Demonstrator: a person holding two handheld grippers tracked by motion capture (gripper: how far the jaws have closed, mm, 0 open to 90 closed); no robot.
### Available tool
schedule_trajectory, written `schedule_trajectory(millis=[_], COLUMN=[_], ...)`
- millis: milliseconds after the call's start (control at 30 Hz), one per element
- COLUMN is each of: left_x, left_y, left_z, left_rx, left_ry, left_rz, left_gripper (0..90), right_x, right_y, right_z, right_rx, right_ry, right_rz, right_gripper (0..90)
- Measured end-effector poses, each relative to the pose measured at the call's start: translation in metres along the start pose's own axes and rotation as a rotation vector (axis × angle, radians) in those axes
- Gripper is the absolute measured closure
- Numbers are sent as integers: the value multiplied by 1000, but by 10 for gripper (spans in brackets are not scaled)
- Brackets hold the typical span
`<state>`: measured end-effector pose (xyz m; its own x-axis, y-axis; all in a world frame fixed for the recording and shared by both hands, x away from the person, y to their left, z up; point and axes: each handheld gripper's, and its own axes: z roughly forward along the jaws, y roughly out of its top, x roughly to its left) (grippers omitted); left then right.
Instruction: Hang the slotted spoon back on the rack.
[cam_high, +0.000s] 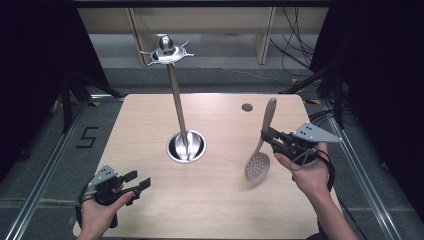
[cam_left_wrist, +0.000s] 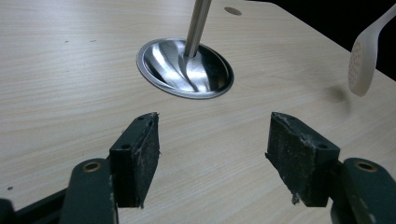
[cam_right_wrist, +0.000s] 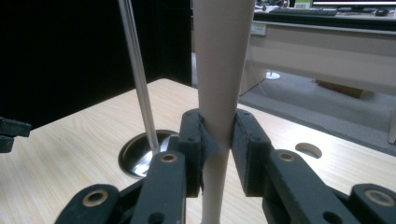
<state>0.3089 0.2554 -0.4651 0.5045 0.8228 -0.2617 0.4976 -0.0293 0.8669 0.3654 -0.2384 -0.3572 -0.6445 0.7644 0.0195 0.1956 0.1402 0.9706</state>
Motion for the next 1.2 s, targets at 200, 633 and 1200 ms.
schedule_trajectory(millis=[200,633,1200], left_x=[-1,-9,-42], left_y=[0,11,67], left_z=[-1,2,1], left_rx=[-4,-61,-197], left_ry=[-7,-27,-65], left_rz=[-7,35,210], left_gripper=[331,299,365], right_x=[5,23,47], right_y=[2,7,12], right_z=[4,17,36], right_rx=[-4,-15,-7], right_ry=[18,46,88], right_rz=[-3,-22,-25], right_gripper=[751,750,750])
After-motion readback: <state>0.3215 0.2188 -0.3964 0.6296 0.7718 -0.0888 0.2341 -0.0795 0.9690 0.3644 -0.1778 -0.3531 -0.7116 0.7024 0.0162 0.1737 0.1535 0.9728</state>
